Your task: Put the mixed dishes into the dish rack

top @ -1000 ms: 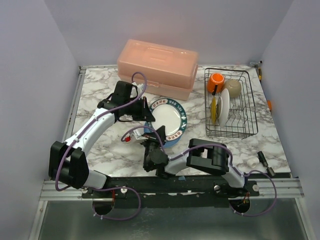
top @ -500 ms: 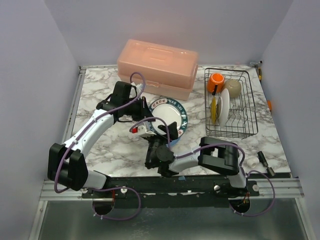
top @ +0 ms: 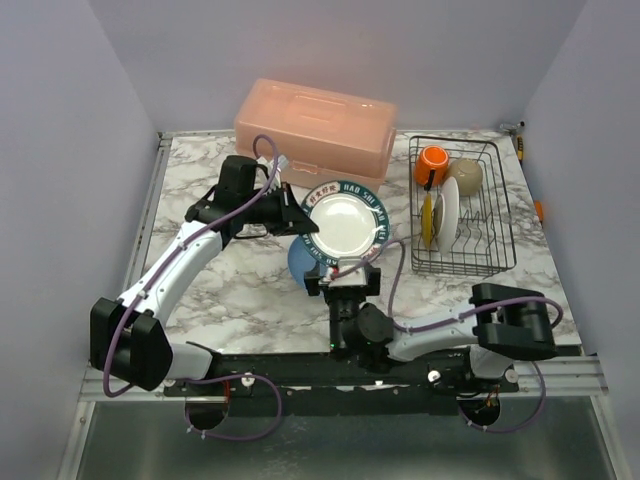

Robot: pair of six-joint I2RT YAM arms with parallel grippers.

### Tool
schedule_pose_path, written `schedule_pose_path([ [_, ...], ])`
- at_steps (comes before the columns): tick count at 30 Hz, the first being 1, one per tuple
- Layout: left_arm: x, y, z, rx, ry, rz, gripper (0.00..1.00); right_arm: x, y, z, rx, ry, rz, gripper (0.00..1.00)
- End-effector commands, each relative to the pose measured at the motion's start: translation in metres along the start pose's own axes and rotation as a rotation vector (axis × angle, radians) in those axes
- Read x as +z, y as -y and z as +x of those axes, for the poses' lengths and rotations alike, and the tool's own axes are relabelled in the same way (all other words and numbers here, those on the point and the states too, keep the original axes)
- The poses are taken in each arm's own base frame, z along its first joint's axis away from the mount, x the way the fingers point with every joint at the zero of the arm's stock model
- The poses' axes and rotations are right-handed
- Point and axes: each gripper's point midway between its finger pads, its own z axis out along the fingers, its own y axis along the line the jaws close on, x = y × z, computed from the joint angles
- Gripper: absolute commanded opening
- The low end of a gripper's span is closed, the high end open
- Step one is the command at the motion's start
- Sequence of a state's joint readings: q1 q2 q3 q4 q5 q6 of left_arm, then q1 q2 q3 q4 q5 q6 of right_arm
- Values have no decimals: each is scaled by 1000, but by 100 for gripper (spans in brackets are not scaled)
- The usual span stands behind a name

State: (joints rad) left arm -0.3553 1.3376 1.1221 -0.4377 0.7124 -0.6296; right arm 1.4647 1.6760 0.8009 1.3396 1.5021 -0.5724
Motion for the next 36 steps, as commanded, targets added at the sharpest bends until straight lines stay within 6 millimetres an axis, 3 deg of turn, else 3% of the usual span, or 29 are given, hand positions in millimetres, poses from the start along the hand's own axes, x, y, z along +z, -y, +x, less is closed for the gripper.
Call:
schedule_pose_path([
  [1,2,-77,1,44,14,-248,0,-18,54,-45,1107,-117,164,100],
  [5,3,-78,1,37,11,-244,0,-32,58,-59,1407,-34,-82,100],
  [8,4,-78,1,30,10,-242,0,-49,36,-71,1484,-15,-373,100],
  [11,4,-78,1,30,11,-242,0,-64,13,-62,1313,-40,-553,100],
  [14,4,-78,1,33,13,-242,0,-81,-7,-63,1114,8,-849,100],
  [18,5,-78,2,32,10,-237,0,-81,-41,-50,985,-111,-1166,100],
  [22,4,-81,3,31,7,-250,0,-51,-62,-28,729,-245,-1025,100],
  [23,4,-81,1,35,11,-254,0,-36,-61,-6,637,-324,-901,100],
  [26,3,-80,2,31,11,-254,0,-5,-50,26,339,-394,-693,100],
  [28,3,-78,2,26,11,-249,0,-2,-46,46,108,-388,-691,100],
  [32,3,-76,2,20,9,-238,0,-4,-42,66,-286,-305,-621,100],
  [36,3,-75,2,20,7,-236,0,5,-39,75,-458,-287,-510,90],
])
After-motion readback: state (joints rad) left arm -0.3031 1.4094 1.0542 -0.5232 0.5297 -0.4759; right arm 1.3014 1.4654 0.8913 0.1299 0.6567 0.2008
